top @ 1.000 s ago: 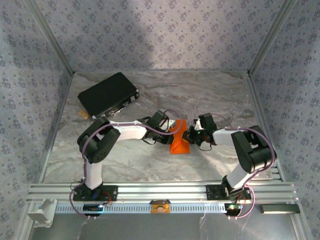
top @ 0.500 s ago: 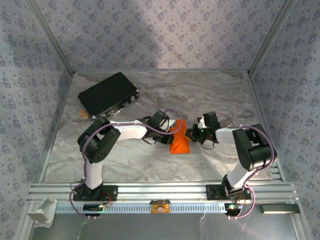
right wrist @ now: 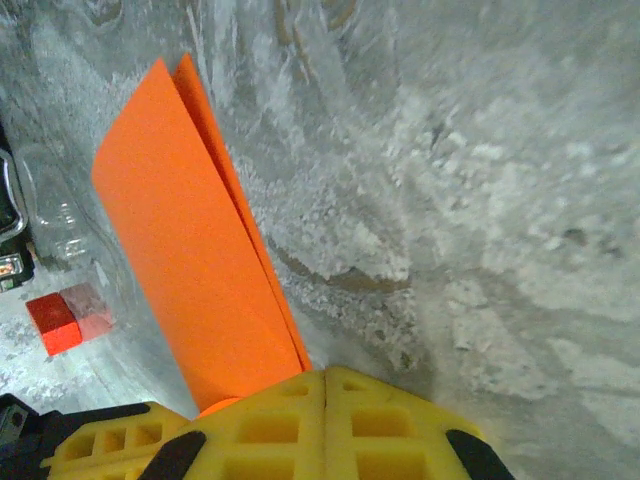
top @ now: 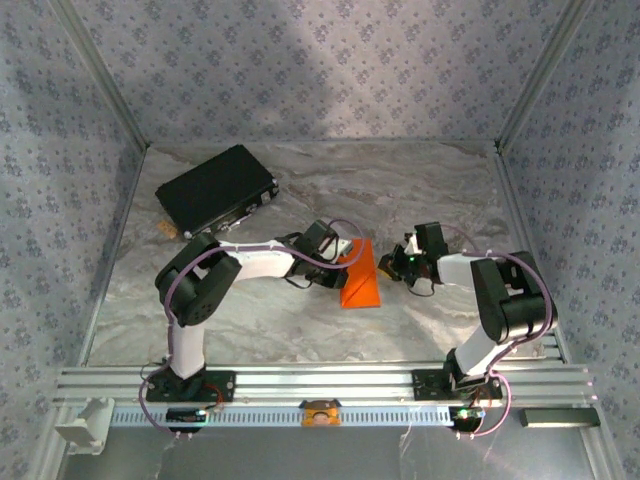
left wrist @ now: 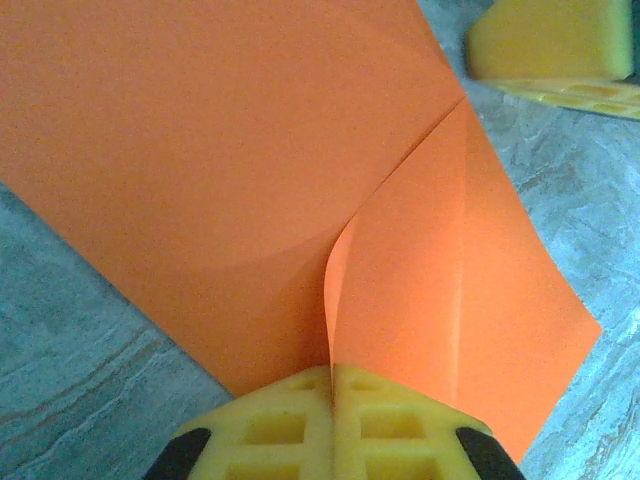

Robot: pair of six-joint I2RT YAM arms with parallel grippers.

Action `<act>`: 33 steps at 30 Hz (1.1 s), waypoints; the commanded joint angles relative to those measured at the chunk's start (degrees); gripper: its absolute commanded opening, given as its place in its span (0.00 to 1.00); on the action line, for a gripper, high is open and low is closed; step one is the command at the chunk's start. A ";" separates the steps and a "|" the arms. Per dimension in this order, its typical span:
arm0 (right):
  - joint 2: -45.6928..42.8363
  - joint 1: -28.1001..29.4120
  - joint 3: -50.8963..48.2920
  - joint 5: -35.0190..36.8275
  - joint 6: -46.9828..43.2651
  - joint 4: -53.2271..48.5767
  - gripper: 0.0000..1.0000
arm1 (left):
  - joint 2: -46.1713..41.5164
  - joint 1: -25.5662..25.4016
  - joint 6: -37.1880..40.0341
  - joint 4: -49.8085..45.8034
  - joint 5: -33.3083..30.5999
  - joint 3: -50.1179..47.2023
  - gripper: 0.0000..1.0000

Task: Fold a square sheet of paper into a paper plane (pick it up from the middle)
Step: Fold the triangle a second time at the center of the table.

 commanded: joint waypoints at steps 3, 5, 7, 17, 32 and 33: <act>-5.59 2.50 1.29 1.01 -1.46 -2.97 0.00 | 1.67 0.18 1.05 -3.52 -0.29 -0.26 0.00; -6.69 4.39 0.96 1.29 -1.25 -2.83 0.00 | 1.67 0.09 1.06 -3.55 -0.29 -0.11 0.00; -6.24 6.83 1.32 0.42 -1.06 -2.46 0.00 | 1.67 0.18 1.01 -3.55 -0.30 0.04 0.00; 0.13 12.35 0.10 0.24 0.90 0.43 0.00 | 1.76 0.12 0.85 -3.27 -0.31 -0.27 0.00; 3.16 10.95 -3.92 1.69 1.93 4.40 0.00 | -2.54 1.21 -3.16 -4.18 -2.44 2.52 0.21; 3.01 10.91 -3.84 1.70 1.91 4.48 0.00 | -3.25 1.54 -3.84 -4.91 -3.07 2.79 0.27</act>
